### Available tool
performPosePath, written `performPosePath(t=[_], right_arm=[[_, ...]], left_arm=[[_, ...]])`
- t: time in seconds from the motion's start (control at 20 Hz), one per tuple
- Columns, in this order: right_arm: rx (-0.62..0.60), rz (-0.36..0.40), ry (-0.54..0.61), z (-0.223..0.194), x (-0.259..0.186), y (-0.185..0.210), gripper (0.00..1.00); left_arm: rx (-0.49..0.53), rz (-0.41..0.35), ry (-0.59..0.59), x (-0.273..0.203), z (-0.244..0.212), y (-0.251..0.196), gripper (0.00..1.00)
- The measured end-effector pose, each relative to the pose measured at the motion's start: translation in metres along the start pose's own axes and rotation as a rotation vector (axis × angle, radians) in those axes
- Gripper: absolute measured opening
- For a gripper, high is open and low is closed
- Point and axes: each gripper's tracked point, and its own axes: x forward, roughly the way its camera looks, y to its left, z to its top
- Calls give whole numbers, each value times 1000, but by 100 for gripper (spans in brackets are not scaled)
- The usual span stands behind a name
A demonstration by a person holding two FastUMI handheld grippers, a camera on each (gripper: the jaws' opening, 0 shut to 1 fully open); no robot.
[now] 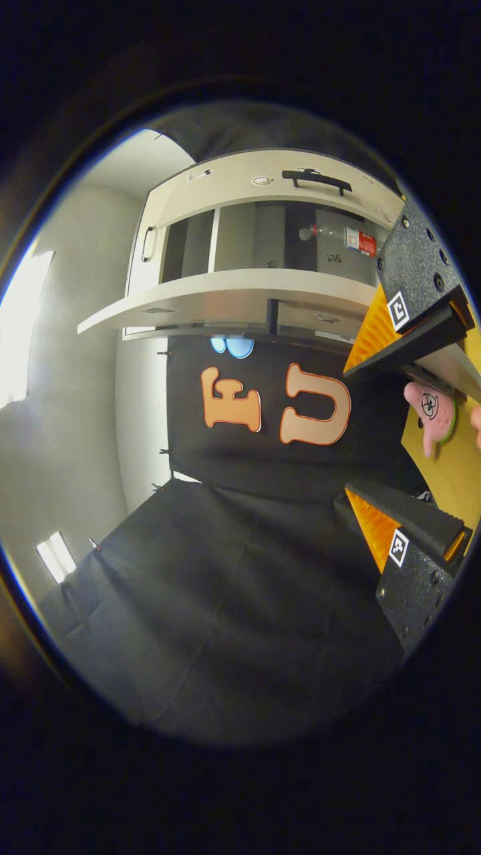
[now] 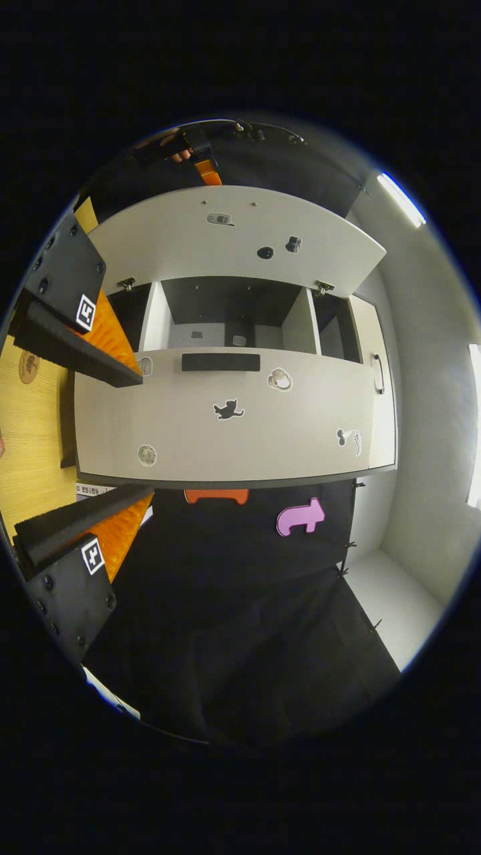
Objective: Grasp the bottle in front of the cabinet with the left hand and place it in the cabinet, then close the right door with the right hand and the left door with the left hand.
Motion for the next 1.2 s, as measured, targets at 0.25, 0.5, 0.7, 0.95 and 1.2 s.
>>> performPosePath(t=[0.25, 0.5, 0.7, 0.95, 1.2], right_arm=[[26, 6, -11, 0, -1, -11, 96], [24, -6, -19, 1, -9, -25, 96], [24, -41, -16, 1, -21, -41, 96], [27, -66, -17, 4, -34, -51, 96], [22, -107, -2, 1, -48, -62, 96]], left_arm=[[10, -63, 9, -8, 2, -29, 89], [-49, -130, 20, -18, 0, -63, 92], [-38, -152, 10, -22, 1, -88, 92], [-110, -293, 29, -24, -1, -134, 92], [-116, -417, 36, -21, 0, -177, 93]])
